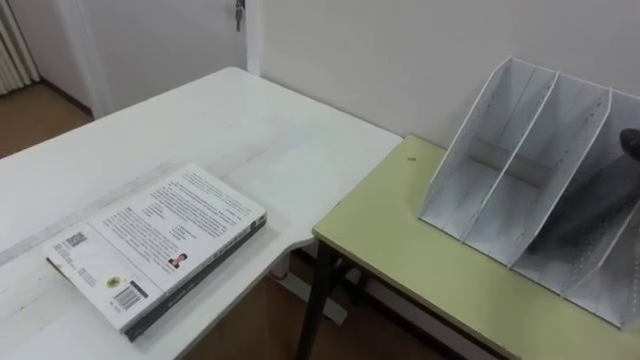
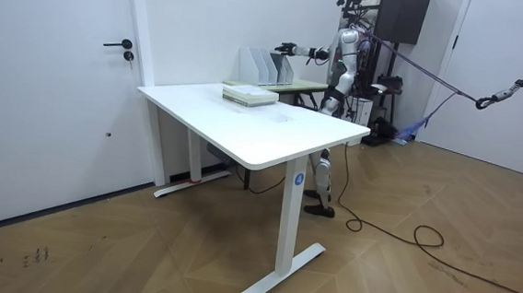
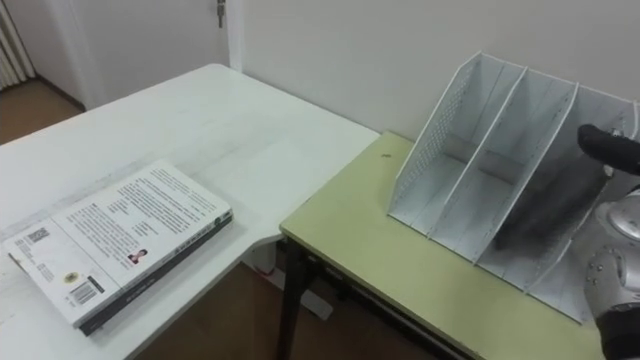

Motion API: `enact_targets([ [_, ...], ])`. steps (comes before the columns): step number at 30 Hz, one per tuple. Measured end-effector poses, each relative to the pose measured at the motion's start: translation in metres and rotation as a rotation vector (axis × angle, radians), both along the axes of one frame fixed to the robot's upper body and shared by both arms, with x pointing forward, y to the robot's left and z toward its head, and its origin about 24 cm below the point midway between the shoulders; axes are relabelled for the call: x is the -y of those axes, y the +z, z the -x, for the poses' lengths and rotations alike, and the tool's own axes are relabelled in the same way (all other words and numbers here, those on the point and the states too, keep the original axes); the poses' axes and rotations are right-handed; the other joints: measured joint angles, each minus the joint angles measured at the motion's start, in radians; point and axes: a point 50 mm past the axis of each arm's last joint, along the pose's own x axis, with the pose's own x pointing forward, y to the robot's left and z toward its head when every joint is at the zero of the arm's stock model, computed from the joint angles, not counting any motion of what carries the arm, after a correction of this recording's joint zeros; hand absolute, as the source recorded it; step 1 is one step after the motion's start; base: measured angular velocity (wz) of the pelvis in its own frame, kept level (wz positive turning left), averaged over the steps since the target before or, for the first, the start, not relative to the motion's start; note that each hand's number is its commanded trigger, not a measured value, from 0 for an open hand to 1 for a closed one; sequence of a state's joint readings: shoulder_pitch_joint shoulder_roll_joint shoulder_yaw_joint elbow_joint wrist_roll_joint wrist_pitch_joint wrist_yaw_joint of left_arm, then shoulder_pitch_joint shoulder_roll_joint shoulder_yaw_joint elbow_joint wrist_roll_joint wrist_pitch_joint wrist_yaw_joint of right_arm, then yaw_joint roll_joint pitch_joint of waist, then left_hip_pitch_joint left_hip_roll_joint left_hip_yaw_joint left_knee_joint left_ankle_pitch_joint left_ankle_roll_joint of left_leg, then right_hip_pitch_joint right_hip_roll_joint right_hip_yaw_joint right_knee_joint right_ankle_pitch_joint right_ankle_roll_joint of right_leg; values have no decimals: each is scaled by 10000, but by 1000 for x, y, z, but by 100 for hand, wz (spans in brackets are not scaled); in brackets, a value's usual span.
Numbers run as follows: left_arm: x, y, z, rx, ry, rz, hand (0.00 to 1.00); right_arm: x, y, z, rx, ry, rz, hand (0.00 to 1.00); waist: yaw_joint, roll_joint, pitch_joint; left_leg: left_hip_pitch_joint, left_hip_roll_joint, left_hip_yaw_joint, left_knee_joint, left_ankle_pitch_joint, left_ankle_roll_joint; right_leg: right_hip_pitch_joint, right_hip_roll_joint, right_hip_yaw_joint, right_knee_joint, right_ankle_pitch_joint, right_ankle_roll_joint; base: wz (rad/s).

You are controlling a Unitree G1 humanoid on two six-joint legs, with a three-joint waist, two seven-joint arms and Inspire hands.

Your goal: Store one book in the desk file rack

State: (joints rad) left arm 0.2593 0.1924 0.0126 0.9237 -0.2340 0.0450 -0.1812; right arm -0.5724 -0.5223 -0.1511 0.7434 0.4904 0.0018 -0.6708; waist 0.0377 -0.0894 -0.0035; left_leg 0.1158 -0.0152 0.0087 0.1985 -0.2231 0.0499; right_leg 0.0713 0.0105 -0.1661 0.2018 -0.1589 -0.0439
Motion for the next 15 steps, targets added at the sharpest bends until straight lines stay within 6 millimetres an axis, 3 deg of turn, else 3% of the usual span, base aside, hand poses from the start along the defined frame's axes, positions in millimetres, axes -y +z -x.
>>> enact_targets([
  [7, -9, 2, 2, -71, 1, -275, 0, -1, 3, -3, 171, 120, -126, 0, -4, 15, 34, -17, 5, 15, -76, 8, -13, -3, 51, 5, -14, -8, -8, 0],
  [11, -12, 3, 4, -119, 27, -453, 0, -3, 8, -5, 366, 209, -127, 0, 4, 52, 13, -27, 10, 17, -118, 10, -13, -11, 86, 3, -138, -2, -7, 0],
  [15, -14, 3, 3, -180, -246, -624, 0, -11, 27, -9, 1154, 617, 167, 0, -27, 169, -45, -100, 12, -30, -116, 12, -12, -55, 88, -41, -158, -2, -7, 2],
])
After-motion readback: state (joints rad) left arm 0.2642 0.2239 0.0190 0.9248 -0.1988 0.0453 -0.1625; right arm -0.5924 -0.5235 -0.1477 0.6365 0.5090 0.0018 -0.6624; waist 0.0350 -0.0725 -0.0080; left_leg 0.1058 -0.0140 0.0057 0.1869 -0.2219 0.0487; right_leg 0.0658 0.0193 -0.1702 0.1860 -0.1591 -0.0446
